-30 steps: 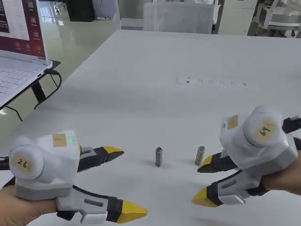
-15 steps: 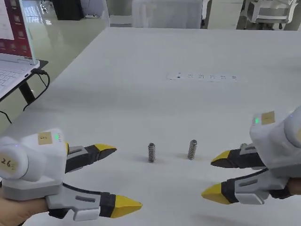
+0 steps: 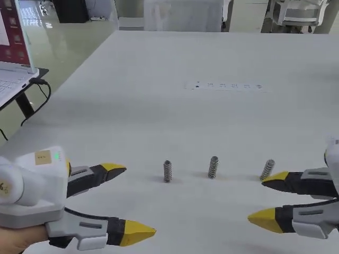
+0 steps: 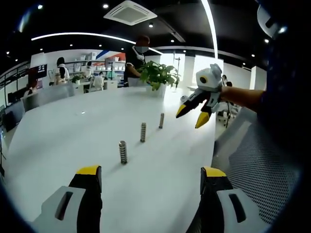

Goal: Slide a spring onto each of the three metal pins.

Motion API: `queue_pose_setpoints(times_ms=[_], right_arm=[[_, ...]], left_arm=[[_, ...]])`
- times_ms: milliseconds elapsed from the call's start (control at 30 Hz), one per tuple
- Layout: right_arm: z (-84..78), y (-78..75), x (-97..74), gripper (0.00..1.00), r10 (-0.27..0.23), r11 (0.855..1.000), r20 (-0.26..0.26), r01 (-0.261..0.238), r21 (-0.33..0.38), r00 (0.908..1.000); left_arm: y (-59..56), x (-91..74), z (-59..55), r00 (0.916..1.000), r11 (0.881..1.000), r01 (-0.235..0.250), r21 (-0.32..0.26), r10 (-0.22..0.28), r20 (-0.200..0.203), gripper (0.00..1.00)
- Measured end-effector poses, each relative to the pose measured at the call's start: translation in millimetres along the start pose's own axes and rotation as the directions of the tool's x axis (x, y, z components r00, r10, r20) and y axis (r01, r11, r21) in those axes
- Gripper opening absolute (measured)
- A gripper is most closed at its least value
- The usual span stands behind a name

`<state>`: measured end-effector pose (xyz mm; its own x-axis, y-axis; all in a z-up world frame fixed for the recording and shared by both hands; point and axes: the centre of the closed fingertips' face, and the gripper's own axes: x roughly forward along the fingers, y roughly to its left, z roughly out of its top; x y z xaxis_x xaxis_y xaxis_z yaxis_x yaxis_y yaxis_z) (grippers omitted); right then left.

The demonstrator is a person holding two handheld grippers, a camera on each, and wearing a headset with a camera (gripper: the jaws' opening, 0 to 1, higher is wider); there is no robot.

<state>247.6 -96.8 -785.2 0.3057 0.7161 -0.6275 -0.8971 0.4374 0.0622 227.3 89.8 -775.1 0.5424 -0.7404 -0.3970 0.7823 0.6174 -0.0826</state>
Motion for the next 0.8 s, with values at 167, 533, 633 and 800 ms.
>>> queue_pose_setpoints(times_ms=[167,533,633,800], right_arm=[[-6.7,-12.8,-14.3,0.50,-0.048,0.998,0.027,0.047,0.039,0.9985],[-23.5,-29.7,-32.9,0.58,-0.108,0.993,0.095,0.102,0.066,0.9897],[-27.8,-32.0,-35.2,0.61,-0.111,0.993,0.104,0.105,0.062,0.9883],[-32.5,-36.0,-37.5,0.71,-0.116,0.992,0.121,0.110,0.054,0.9859]], left_arm=[[0.6,0.5,0.7,1.0000,1.000,0.001,-0.006,-0.001,0.008,0.81],[1.5,2.7,-1.1,1.0000,1.000,0.007,-0.011,-0.007,0.005,0.82],[1.6,3.4,-2.9,0.9999,1.000,0.011,-0.014,-0.011,0.001,0.82],[4.4,2.8,-3.8,1.0000,1.000,0.006,-0.020,-0.006,0.001,0.83]])
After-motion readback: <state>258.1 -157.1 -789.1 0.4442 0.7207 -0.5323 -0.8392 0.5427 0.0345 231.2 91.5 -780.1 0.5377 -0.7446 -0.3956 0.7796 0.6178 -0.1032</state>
